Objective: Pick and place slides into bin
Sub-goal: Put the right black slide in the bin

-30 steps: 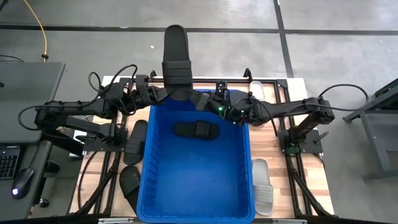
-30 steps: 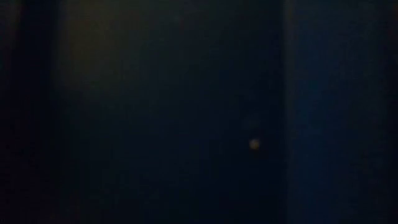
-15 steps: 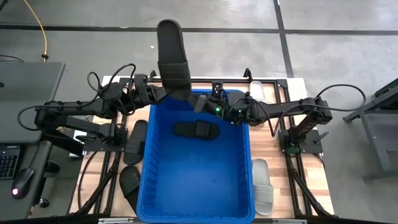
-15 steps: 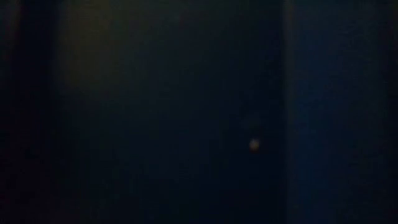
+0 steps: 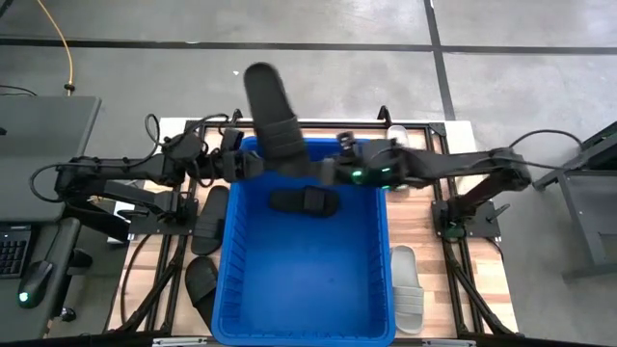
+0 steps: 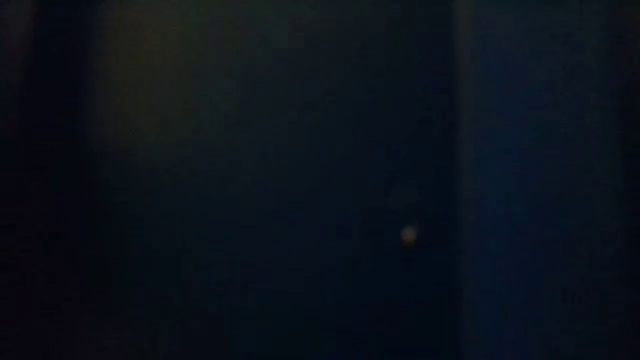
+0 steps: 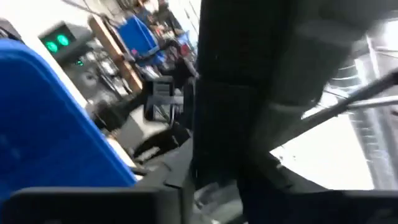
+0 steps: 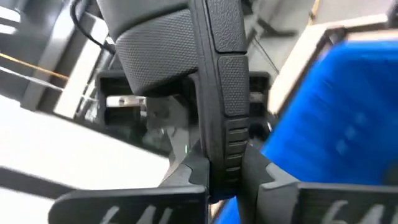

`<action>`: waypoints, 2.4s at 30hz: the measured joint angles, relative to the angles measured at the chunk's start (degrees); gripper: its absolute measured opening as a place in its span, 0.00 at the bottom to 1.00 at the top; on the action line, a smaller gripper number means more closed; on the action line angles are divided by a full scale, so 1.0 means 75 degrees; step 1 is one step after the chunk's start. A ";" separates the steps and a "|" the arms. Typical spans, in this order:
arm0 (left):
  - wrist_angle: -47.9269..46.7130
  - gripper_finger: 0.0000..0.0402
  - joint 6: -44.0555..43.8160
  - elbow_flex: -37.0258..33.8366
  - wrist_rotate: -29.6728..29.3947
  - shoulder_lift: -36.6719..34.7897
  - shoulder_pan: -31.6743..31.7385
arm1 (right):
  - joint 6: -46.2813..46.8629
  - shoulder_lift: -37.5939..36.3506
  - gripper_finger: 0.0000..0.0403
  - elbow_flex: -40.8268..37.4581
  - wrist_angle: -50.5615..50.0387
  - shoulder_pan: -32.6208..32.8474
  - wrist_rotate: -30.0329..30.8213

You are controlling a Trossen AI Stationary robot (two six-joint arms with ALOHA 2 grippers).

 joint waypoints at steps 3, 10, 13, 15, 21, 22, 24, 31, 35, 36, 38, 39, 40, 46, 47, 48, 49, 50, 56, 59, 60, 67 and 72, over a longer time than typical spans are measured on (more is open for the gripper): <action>0.0002 0.34 -0.0045 0.0043 0.0417 -0.0122 0.0020 | 0.0252 -0.0671 0.02 0.0026 -0.0770 0.0201 0.0254; -0.0262 0.58 -0.0319 0.0024 0.1189 -0.0197 0.0013 | 0.1687 -0.1687 0.02 0.0002 -0.3525 0.0287 -0.1173; -0.0560 0.66 -0.0528 0.0029 0.1191 -0.0353 0.0066 | 0.2250 -0.1911 0.02 0.0017 -0.4622 0.0314 -0.2006; -0.0898 0.70 -0.0611 0.0028 0.1236 -0.0420 0.0193 | 0.2443 -0.1886 0.02 0.0007 -0.4991 0.0320 -0.2637; -0.2253 0.80 -0.0723 0.0016 0.1480 -0.0440 0.0543 | 0.2558 -0.1666 0.02 0.0008 -0.4787 0.0416 -0.3514; -0.2347 0.81 -0.0649 0.0018 0.1487 -0.0448 0.0574 | 0.2554 -0.1615 0.02 0.0008 -0.4813 0.0436 -0.3581; -0.2640 0.82 -0.0524 0.0026 0.1509 -0.0466 0.0568 | 0.2594 -0.1572 0.02 0.0008 -0.4898 0.0474 -0.3800; -0.2867 0.79 -0.0293 0.0023 0.1549 -0.0429 0.0565 | 0.2612 -0.1516 0.02 0.0008 -0.4887 0.0568 -0.4273; -0.2832 0.76 -0.0338 0.0017 0.1596 -0.0361 0.0567 | 0.2655 -0.1445 0.02 0.0008 -0.4749 0.0565 -0.4334; -0.2729 0.76 -0.0338 0.0020 0.1605 -0.0370 0.0565 | 0.2655 -0.1402 0.02 0.0008 -0.4706 0.0557 -0.4374; -0.2627 0.75 -0.0337 0.0026 0.1605 -0.0373 0.0565 | 0.2604 -0.1282 0.02 0.0008 -0.4415 0.0524 -0.4519; -0.2636 0.74 -0.0362 0.0023 0.1602 -0.0369 0.0565 | 0.2600 -0.1190 0.02 0.0008 -0.4258 0.0518 -0.4587; -0.2637 0.73 -0.0365 0.0023 0.1598 -0.0367 0.0562 | 0.2592 -0.1102 0.02 0.0008 -0.4066 0.0507 -0.4651; -0.2643 0.68 -0.0359 0.0023 0.1927 -0.0367 0.0562 | 0.2434 -0.0684 0.02 0.0008 -0.3598 0.0482 -0.4950; -0.2645 0.67 -0.0359 0.0023 0.2005 -0.0367 0.0562 | 0.2435 -0.0655 0.02 0.0008 -0.3667 0.0466 -0.4962; -0.2657 0.66 -0.0368 0.0023 0.2069 -0.0367 0.0562 | 0.2408 -0.0649 0.02 0.0008 -0.3743 0.0439 -0.4970; -0.2660 0.64 -0.0365 0.0023 0.2149 -0.0367 0.0562 | 0.2378 -0.0651 0.02 0.0008 -0.3773 0.0420 -0.4985; -0.2660 0.62 -0.0368 0.0023 0.2234 -0.0367 0.0562 | 0.2341 -0.0657 0.02 0.0008 -0.3777 0.0382 -0.4995; -0.2711 0.42 -0.0406 0.0023 0.3045 -0.0367 0.0562 | 0.2309 -0.0712 0.02 0.0012 -0.3591 0.0135 -0.4981; -0.2732 0.31 -0.0410 0.0023 0.3104 -0.0367 0.0563 | 0.2304 -0.0712 0.02 0.0011 -0.3587 0.0045 -0.4993; -0.2724 0.27 -0.0412 0.0023 0.3223 -0.0367 0.0568 | 0.2285 -0.0712 0.02 0.0014 -0.3587 0.0015 -0.5019; -0.2710 0.13 -0.0359 0.0023 0.3574 -0.0368 0.0575 | 0.2164 -0.0712 0.02 0.0012 -0.3628 -0.0095 -0.4968; -0.2929 0.13 -0.0426 0.0023 0.3607 -0.0514 0.0585 | 0.2341 -0.0727 0.15 0.0012 -0.3725 -0.0049 -0.4149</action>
